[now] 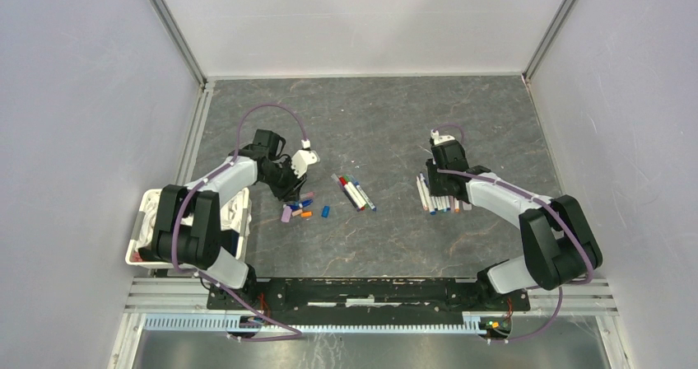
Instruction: Open the pen caps
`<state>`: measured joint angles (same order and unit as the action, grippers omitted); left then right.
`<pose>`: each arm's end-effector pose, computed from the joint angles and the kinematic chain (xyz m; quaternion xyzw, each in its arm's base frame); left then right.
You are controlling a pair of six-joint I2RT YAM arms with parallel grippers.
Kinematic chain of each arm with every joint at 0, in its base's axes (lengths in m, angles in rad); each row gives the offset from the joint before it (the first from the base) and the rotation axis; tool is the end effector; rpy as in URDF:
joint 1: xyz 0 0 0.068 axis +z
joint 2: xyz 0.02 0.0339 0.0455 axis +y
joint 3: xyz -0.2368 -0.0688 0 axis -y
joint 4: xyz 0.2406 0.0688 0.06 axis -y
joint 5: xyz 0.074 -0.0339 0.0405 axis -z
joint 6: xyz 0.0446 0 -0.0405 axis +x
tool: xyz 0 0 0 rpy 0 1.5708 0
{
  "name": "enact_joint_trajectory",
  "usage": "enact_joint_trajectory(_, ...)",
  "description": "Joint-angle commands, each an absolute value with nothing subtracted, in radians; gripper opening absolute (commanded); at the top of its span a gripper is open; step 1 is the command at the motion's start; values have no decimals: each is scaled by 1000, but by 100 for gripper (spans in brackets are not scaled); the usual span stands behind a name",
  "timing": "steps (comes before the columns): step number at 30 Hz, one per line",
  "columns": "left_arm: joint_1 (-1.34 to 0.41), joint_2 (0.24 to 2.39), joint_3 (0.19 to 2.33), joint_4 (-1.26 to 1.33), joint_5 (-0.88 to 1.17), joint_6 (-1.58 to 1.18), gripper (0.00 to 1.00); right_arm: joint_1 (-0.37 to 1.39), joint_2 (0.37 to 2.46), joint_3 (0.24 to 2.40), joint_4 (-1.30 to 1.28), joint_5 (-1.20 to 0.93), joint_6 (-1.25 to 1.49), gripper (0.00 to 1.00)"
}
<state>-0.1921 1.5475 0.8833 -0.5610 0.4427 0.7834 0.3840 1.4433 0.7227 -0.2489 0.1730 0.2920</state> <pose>0.2708 -0.0721 0.1416 0.4837 0.8313 -0.1580 0.2235 0.2597 0.0966 0.1375 -0.0182 0.9517 0.0200 0.3057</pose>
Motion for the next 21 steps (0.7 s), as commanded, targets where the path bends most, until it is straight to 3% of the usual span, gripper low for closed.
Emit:
enact_joint_trajectory(1, -193, 1516, 933, -662, 537, 838, 40, 383, 1435, 737, -222, 219, 292, 36)
enact_joint_trajectory(6, -192, 1456, 1029, -763, 592, 844, 41, 393, 1387, 766, -219, 205, 296, 41)
enact_joint_trajectory(9, -192, 1429, 1116, -837, 622, 835, 51, 443, 1381, 807, -216, 194, 288, 43)
enact_joint_trajectory(17, -192, 1377, 1305, -956, 673, 766, 55, 674, 1494, 920, -164, 86, 269, 40)
enact_joint_trajectory(19, -190, 1355, 1319, -956, 676, 764, 77, 712, 1538, 945, -160, 65, 263, 38)
enact_joint_trajectory(21, -190, 1329, 1317, -939, 674, 750, 81, 742, 1579, 971, -157, 43, 257, 36)
